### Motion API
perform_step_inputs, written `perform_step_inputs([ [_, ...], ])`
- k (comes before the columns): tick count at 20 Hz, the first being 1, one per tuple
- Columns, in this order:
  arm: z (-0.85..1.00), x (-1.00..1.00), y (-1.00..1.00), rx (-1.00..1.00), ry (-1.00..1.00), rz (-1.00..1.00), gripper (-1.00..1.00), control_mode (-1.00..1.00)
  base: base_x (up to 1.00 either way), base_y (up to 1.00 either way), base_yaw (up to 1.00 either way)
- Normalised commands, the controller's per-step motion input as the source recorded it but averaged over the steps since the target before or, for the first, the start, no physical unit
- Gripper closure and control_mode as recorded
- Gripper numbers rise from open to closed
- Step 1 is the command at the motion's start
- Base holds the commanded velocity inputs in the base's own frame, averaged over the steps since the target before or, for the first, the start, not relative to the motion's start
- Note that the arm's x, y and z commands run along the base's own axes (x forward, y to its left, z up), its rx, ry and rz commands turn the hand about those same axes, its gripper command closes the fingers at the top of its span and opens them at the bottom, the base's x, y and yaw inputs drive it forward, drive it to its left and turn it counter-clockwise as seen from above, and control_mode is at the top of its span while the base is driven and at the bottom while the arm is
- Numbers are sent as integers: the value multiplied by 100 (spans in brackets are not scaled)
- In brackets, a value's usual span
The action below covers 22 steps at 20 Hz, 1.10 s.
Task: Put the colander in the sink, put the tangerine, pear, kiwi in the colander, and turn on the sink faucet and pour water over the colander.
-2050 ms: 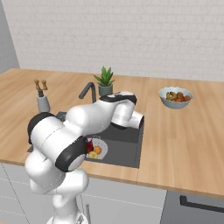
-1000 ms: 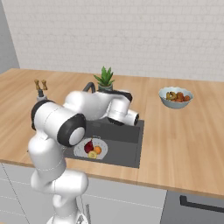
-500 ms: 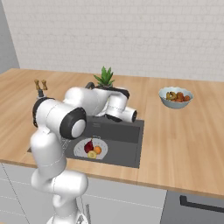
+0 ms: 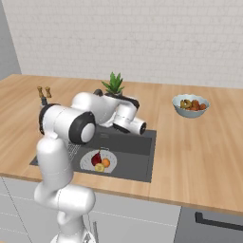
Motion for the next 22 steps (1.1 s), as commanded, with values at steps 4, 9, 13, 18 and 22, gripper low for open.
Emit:
perform_step_inputs([
  [4,-21,27,-3,-3,-8,0,-100,-100,0,0,0],
  [9,-14,28,-9,-1,-2,0,-100,-100,0,0,0],
  [13,-9,35,-9,0,0,0,-100,-100,0,0,0],
  [18,-5,31,0,0,-3,0,-100,-100,0,0,0],
  [22,-8,31,0,-1,-1,-1,-100,-100,0,0,0],
])
